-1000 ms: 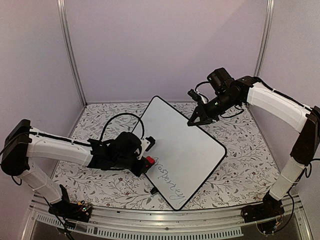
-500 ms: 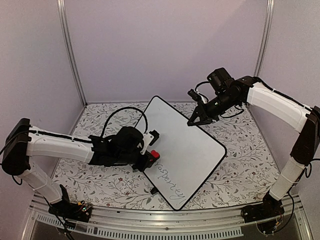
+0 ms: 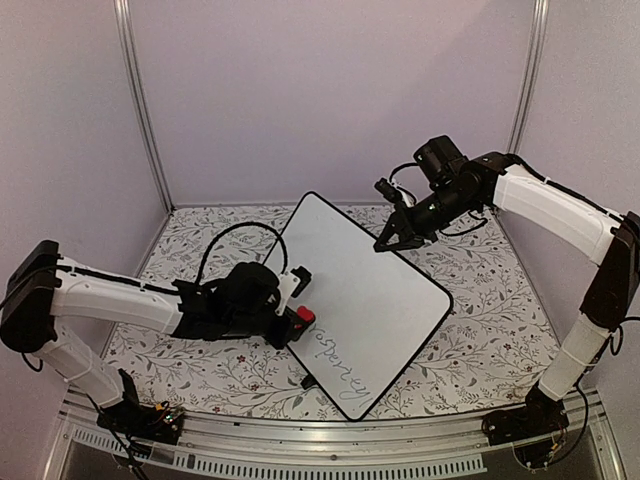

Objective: Erase the whiteboard
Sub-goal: Erase the center of the whiteboard.

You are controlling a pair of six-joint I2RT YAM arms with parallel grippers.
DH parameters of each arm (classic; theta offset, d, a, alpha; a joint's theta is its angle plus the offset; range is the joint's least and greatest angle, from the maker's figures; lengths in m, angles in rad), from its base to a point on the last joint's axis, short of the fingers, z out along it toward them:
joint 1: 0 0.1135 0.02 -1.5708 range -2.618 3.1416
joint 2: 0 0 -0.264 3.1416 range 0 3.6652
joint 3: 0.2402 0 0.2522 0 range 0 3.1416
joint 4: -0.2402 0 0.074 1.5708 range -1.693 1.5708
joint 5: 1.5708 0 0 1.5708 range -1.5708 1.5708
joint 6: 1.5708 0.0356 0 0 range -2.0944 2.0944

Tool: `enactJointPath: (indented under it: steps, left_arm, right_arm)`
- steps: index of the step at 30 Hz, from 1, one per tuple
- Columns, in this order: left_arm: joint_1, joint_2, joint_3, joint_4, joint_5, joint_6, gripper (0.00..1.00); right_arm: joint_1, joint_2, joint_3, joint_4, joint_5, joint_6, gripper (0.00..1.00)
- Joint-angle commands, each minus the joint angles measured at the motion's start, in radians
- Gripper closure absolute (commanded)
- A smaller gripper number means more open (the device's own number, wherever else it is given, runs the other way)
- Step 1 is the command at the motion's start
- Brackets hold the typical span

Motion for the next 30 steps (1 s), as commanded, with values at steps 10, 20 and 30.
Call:
enactJointPath:
  steps: [10,20,30]
  left_arm:
    - [-0.009,-0.047,-0.128,-0.027,0.033,-0.054,1.0]
    - [-0.016,-0.092,-0.149,-0.011,0.056,-0.057,1.0]
    - [-0.028,-0.029,-0.045,-0.006,0.057,-0.014,1.0]
  right_arm:
    - [0.043,0.027,-0.013,-0.023,-0.038,-0.064,1.0]
    - [0.043,0.03,-0.01,-0.022,-0.039,-0.065,1.0]
    - [0.043,0.028,-0.012,-0.022,-0.038,-0.065,1.0]
